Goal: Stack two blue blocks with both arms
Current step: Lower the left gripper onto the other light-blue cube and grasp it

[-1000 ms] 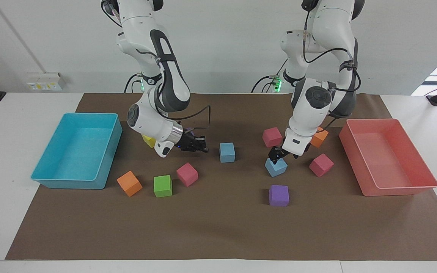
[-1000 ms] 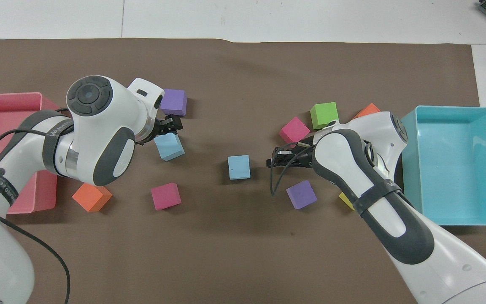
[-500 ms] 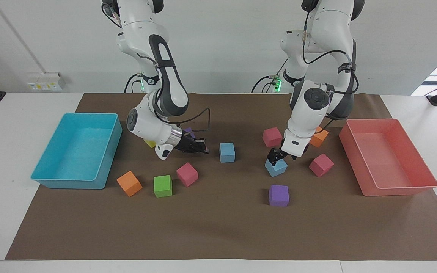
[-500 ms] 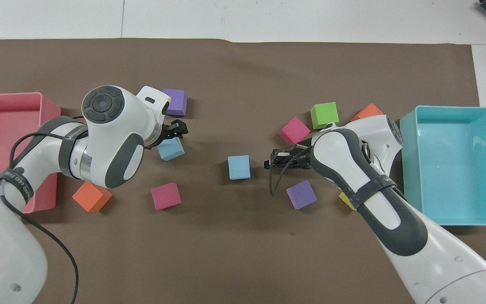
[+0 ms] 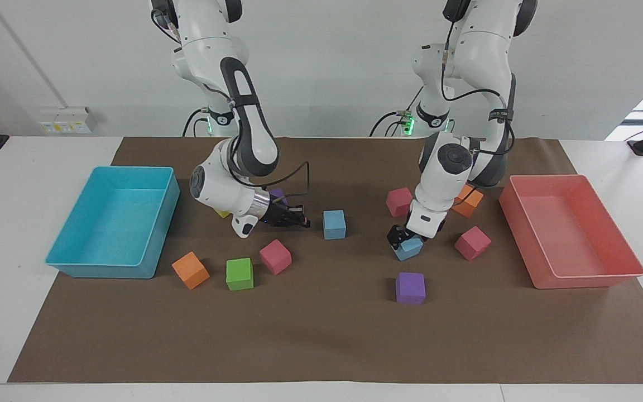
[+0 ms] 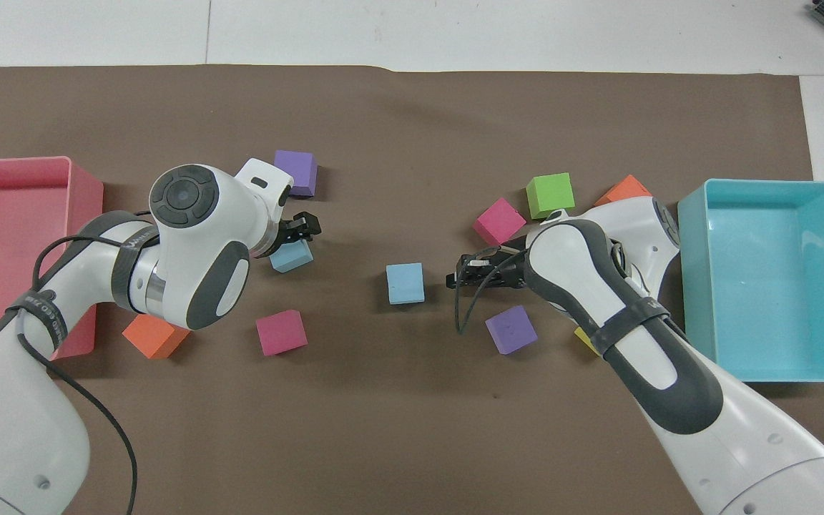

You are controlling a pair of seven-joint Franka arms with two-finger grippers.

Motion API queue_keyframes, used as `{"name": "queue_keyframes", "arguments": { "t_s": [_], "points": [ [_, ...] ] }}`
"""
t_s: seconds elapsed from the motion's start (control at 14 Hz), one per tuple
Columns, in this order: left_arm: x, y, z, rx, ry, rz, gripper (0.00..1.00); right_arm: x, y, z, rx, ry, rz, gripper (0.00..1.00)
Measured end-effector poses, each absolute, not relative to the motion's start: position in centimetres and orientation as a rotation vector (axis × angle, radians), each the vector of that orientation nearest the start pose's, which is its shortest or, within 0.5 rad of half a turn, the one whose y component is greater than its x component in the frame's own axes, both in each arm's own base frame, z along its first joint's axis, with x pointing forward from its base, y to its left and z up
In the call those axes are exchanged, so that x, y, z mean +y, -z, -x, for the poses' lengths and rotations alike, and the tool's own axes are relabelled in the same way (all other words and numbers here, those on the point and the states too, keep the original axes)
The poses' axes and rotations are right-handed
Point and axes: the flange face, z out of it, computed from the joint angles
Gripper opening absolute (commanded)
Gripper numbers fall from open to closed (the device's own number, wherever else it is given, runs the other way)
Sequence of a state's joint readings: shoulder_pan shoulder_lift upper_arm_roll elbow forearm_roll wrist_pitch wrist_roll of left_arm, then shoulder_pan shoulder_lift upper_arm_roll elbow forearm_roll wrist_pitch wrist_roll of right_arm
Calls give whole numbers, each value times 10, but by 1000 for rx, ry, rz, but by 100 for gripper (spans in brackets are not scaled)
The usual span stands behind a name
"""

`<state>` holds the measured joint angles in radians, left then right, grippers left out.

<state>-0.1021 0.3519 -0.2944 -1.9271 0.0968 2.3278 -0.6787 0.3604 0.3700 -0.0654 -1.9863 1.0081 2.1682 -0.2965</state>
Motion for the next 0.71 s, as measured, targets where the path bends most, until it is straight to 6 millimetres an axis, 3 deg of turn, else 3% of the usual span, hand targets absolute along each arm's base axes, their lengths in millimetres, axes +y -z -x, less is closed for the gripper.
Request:
{"name": "queue_keyframes", "arguments": {
  "t_s": [0.21,0.43,0.5,0.64,0.71],
  "points": [
    [-233,-311,-580,-309,89,3148,100,207,-274,-563,100,-206,2391,0],
    [-237,-310,-579,-294,94,3149,81,207,-274,-563,100,-207,2391,0],
    [-240,-310,-578,-289,94,3150,62,207,-274,-563,100,-207,2391,0],
    [-245,-311,-575,-274,93,3155,16,207,-274,-563,100,-207,2391,0],
    [-246,-311,-575,-270,96,3156,7,207,-274,-563,100,-207,2391,0]
  ]
}}
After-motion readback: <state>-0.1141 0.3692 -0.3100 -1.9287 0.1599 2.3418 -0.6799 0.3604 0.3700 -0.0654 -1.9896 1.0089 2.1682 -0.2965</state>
